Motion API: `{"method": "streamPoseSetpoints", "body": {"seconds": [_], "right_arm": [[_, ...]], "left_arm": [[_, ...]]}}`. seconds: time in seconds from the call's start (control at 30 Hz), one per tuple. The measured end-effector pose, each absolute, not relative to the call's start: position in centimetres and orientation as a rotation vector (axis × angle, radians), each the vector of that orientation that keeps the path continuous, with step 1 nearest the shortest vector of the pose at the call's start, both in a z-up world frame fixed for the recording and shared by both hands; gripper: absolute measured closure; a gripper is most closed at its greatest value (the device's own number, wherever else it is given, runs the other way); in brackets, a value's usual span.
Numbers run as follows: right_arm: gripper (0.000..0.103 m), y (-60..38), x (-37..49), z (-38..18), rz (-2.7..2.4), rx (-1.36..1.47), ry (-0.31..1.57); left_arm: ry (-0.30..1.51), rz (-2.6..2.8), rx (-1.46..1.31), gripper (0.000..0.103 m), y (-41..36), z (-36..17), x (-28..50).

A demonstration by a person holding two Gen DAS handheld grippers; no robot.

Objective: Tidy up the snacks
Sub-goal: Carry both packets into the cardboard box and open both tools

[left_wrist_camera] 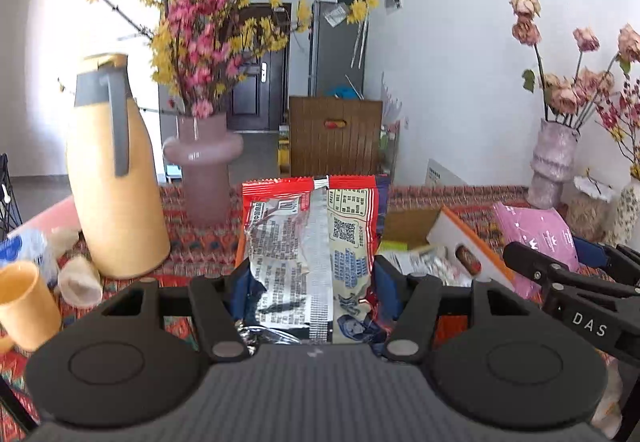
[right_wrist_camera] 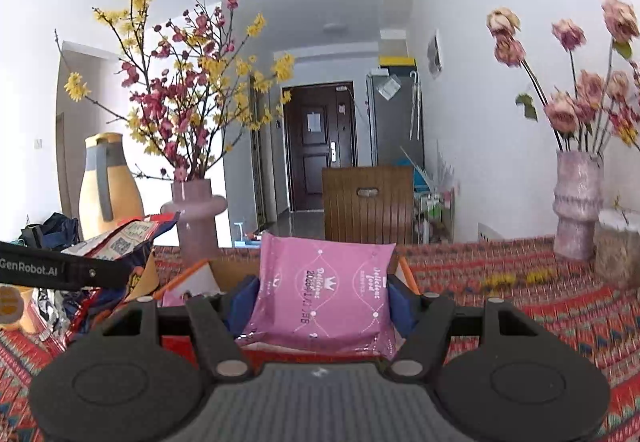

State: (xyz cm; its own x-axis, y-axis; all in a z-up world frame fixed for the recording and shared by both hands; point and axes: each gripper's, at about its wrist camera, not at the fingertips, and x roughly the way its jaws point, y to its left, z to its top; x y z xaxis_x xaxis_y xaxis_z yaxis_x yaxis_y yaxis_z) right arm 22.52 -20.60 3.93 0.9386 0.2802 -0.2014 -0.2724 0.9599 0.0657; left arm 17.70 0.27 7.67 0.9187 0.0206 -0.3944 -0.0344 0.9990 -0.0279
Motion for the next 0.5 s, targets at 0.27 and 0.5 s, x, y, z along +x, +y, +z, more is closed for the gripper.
{"method": "streamPoseSetpoints", "body": {"seconds": [0.27, 0.5], "right_arm": [[0.037, -18.6, 27.3, 6.4, 0.277, 0.026, 0.177], [0.037, -17.7, 32.6, 4.3, 0.248, 0.073, 0.225]], "left_arm": [[0.383, 0.064, -0.039, 0.042, 0.7, 8.4, 22.1], [0.393, 0.116, -0.084, 0.042, 2.3, 5.9, 25.9]]}}
